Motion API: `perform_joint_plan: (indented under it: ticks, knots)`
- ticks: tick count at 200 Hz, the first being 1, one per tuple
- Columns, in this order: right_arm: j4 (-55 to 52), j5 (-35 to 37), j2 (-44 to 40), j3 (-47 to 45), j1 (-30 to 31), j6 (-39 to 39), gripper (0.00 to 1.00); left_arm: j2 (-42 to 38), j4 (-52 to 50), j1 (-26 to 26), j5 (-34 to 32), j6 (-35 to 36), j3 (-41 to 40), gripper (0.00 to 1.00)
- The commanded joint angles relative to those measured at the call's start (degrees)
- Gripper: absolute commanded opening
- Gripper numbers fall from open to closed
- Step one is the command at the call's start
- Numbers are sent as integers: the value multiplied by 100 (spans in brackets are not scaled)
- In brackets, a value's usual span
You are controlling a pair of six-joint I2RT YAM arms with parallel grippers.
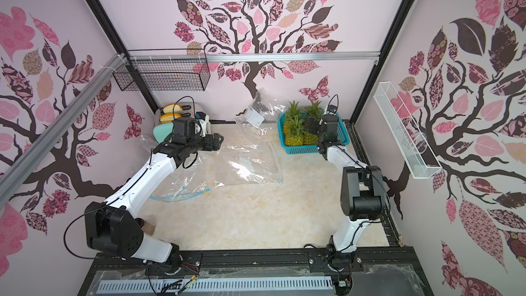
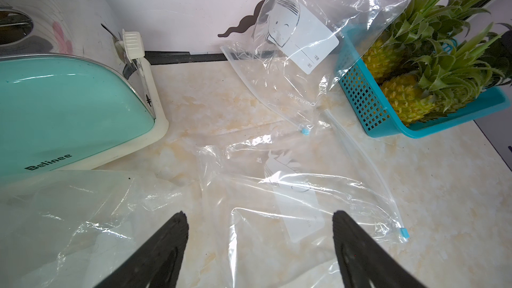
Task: Open the zip-top bag and take out the pineapple
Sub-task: Place the pineapple in the basket, then reset both arms
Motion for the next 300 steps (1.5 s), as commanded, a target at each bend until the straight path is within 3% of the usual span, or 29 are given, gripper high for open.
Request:
perform_joint_plan:
  ticks: [1, 47, 54, 73, 94, 162, 238, 284, 300]
  knots:
    - [-421, -94, -83, -72, 49, 49, 99, 92, 105, -11, 35, -3, -52, 84]
    - [-597, 100, -754, -200, 45, -198, 100, -28, 184, -9, 54, 73, -100, 85]
    - [-627, 132, -876, -238, 48, -249, 100, -76, 231, -7, 76, 90, -127, 92]
    - [-674, 233, -1228, -443, 52, -363, 99, -201, 369, -7, 38, 154, -233, 98]
    - [-750, 270, -1606, -685, 47, -508, 99, -405, 654, -7, -74, 208, -449, 98]
    - [-682, 568, -2904, -1793, 49, -496, 99, -1117, 1496, -7, -1451, 544, -1172, 98]
    - [-323, 622, -3988, -2982, 51, -346, 100, -1380, 3358, 37, -2855, 1381, -2482, 98]
    - [136, 1056, -4623, -3511, 50, -309, 99, -896, 3256, 612, -2724, 1157, -2408, 98]
    - [211, 1187, -4682, -3586, 52, -307, 100, -839, 3356, 1072, -2252, 839, -2466, 98]
